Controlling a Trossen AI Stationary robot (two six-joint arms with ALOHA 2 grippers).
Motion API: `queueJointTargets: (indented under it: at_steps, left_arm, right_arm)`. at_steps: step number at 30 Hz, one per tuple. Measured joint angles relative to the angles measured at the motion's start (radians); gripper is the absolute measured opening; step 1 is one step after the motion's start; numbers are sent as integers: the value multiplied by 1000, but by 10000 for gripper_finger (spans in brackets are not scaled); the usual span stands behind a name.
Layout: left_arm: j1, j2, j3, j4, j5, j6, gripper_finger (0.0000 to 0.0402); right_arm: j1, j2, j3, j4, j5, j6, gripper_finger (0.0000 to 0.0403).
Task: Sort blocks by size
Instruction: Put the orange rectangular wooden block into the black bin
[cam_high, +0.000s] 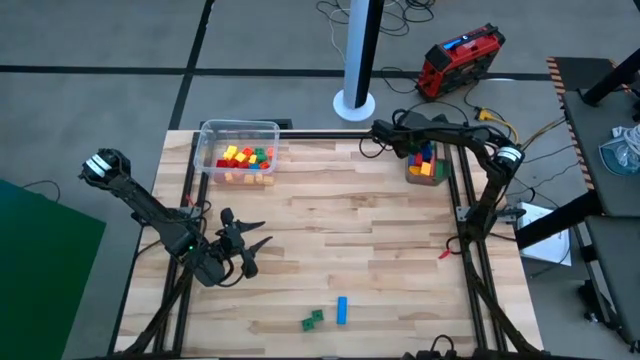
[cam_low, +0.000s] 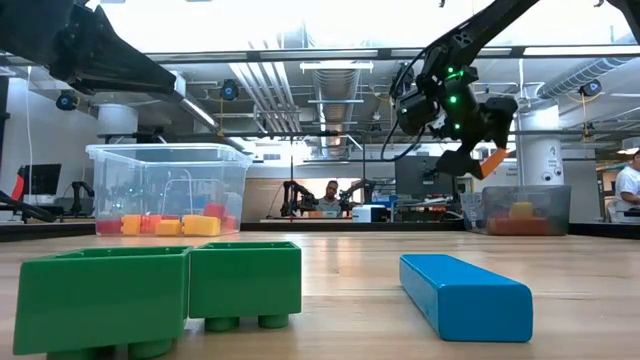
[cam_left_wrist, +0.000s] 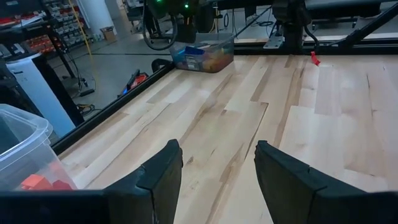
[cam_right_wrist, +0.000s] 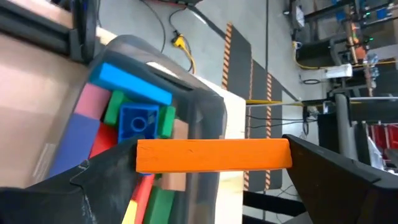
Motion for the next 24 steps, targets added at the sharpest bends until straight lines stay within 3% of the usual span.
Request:
queueJointTargets:
  at_steps: [13, 17, 24]
  left_arm:
    - [0, 0, 0, 0, 0, 5, 178]
    - [0, 0, 0, -1, 0, 5, 178]
    - [0, 0, 0, -1, 0, 4, 178]
  right_arm:
    - [-2, 2, -1, 20, -135, -82, 368]
    - [-2, 5, -1, 45, -11, -61, 368]
    - [-6, 4, -1, 45, -2, -57, 368]
